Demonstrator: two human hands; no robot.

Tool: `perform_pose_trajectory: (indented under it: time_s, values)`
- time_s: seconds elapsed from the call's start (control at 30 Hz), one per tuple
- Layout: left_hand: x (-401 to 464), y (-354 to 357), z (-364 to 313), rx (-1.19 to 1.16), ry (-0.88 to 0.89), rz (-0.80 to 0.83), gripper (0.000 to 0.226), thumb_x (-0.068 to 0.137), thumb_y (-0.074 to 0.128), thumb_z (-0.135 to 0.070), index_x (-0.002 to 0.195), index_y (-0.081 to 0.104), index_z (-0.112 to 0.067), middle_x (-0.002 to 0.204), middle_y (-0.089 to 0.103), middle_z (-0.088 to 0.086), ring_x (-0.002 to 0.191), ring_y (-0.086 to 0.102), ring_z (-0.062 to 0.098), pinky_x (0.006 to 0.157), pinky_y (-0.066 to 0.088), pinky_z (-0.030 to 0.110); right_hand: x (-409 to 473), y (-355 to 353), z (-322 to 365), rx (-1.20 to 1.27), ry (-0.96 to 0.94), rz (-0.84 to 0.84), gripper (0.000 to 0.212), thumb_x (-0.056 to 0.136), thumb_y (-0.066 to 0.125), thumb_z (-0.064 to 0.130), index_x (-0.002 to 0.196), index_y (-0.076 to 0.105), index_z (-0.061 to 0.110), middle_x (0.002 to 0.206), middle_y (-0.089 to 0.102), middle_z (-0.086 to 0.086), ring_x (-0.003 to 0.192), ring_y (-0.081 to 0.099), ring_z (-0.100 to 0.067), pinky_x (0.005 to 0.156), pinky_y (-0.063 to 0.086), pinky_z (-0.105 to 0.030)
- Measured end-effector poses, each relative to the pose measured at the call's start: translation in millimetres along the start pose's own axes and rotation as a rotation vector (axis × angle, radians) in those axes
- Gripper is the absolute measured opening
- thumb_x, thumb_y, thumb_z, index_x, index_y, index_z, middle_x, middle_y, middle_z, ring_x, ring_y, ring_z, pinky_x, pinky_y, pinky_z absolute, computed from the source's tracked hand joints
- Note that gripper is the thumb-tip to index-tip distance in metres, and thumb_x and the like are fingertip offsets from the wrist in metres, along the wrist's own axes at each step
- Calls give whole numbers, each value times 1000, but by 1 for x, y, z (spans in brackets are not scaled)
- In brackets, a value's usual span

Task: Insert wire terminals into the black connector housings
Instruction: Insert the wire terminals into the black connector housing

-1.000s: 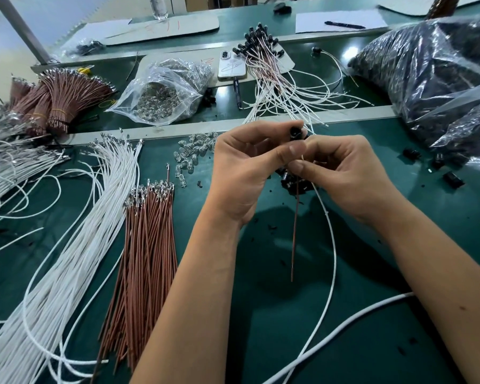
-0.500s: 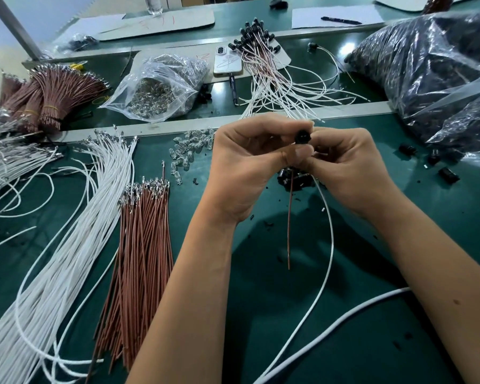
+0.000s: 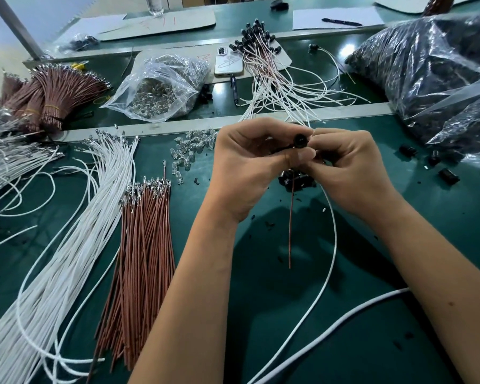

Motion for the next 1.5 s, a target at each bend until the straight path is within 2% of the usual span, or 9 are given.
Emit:
perform_pose_trajectory:
  time_s: [0.13,0.33,0.47,0.67,0.8,0.97,1.2,1.33,1.5]
  values:
    - [0,2,0,-18,9,-8,33,68,74,24,88,72,-3,81,75,5,78,70,18,75,58,29,1,0,4,-83,11,-8,31,91,75,11,77,66,36,72,65,20,66,57,4,64,43,-10]
    - [0,5,4,5,-10,-13,19,67,77,22,73,69,6,80,75,6,77,70,21,78,59,34,-1,-4,-1,-210,-10,-3,20,89,72,12,84,74,-8,86,71,-24,81,67,-38,68,54,-47]
    - [0,6,3,12,1,-7,19,67,77,22,78,73,7,78,75,4,75,70,19,75,59,30,-1,-4,1,-245,-47,-16,33,88,68,24,78,71,-8,81,69,-21,75,64,-36,63,50,-46]
    - [1,7,0,25,21,-9,36,68,77,22,99,71,5,78,74,4,76,70,20,76,58,30,-1,-4,3,-355,-68,-50,19,88,70,1,70,68,-2,78,69,-17,70,64,-32,59,50,-46]
    - [1,4,0,57,17,-3,33,69,79,19,98,73,6,81,73,9,78,70,21,75,57,30,-2,-5,7,-354,-103,-42,7,90,73,3,85,76,-2,84,66,5,73,61,-9,65,44,-22]
    - [3,2,-3,138,50,9,36,70,82,13,102,73,-2,90,70,16,86,65,21,70,45,24,-3,-5,11,-356,-152,-79,6,90,74,2,85,75,-1,87,60,19,75,57,4,69,40,-14]
    - [2,-2,2,86,13,-49,31,71,81,13,98,74,-1,82,73,9,77,67,18,72,53,28,-2,-3,13,-120,-55,-112,5,91,77,4,95,76,1,85,70,-17,72,63,-22,63,51,-36]
    - [3,-9,10,35,-104,-203,22,79,79,7,99,72,2,78,73,5,71,68,13,70,55,25,-4,-2,4,57,125,-63,3,91,79,13,94,78,13,73,74,7,65,64,-4,62,51,-21]
    - [1,-15,17,200,-241,-222,25,82,80,0,107,75,-4,72,73,6,61,67,12,60,55,24,-2,-8,-3,102,209,-150,9,95,71,20,101,77,16,79,76,-1,66,66,-14,60,56,-28]
Point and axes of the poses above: each hand's wrist, its own x-axis towards the middle knuckle, its own y-axis out of the palm, z = x × y, the point moved 4 cm from there along x, towards the middle knuckle
